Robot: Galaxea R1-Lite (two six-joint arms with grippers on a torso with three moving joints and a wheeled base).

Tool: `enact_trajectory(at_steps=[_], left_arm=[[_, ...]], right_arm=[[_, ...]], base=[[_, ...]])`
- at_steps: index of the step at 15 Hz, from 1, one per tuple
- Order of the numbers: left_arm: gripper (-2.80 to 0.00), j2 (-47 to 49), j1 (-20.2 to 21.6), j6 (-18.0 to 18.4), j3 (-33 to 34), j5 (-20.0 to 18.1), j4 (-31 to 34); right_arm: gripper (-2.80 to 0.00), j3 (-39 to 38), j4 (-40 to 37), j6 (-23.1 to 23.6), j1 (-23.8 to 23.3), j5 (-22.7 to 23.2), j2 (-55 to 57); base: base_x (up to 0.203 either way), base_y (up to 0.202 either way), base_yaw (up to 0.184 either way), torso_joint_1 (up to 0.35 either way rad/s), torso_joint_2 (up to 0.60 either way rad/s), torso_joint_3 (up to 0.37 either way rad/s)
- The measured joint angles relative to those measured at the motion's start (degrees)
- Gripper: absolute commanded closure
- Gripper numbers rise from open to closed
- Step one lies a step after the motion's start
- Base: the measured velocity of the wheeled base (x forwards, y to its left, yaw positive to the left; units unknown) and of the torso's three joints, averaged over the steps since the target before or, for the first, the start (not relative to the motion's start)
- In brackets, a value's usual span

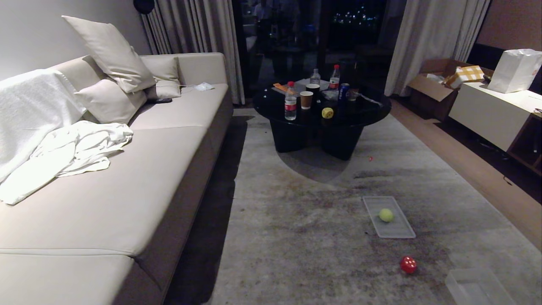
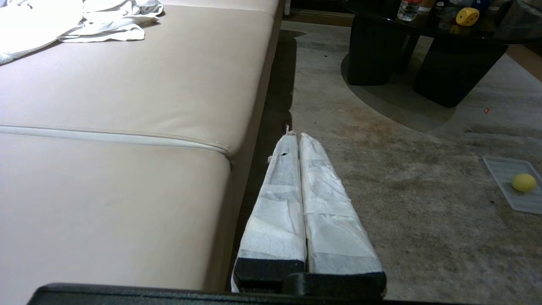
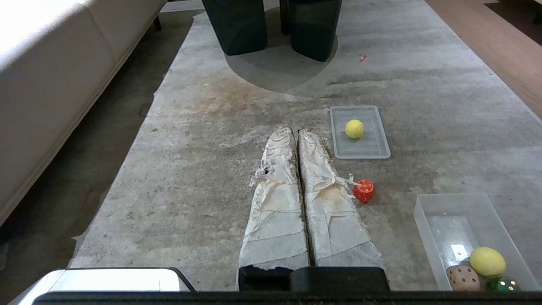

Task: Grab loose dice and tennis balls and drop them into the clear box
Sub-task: Find toys out of the box

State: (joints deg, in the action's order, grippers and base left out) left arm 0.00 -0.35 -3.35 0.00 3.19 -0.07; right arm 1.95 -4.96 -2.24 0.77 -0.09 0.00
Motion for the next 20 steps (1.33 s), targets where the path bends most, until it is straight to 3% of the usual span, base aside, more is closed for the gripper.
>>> enact_trajectory(at_steps=[20], left_arm=[[0.00, 0.00, 0.02, 0.18, 0.00, -0.15, 0.00]], right_arm=[[0.00, -0.02, 0.00, -0.02, 0.00, -0.02, 0.00]], base=[[0.000, 0.000, 0.000, 0.000, 0.00, 0.000]])
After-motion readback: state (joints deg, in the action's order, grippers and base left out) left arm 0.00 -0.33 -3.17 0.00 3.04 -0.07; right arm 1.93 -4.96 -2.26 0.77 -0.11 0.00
